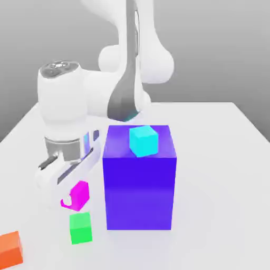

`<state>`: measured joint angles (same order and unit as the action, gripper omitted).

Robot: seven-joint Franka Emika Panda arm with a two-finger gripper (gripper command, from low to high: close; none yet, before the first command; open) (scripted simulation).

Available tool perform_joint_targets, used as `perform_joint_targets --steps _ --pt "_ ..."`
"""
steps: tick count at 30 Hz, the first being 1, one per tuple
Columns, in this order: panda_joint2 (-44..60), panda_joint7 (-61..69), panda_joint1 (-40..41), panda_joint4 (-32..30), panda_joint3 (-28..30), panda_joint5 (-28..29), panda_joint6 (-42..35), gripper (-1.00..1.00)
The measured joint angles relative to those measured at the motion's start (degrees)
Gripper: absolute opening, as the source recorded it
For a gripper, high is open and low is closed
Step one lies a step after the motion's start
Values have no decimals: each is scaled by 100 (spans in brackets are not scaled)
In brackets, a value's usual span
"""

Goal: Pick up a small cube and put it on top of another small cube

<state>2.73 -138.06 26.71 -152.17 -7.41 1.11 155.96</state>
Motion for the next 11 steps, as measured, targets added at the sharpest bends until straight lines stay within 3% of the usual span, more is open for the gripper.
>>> perform_joint_targets --steps 8,9,11 --pt "703 -184 -55 -21 83 257 648 -100" --pt "779 -206 -70 -29 101 290 718 100" --pt "779 -206 -70 -29 101 290 718 100"
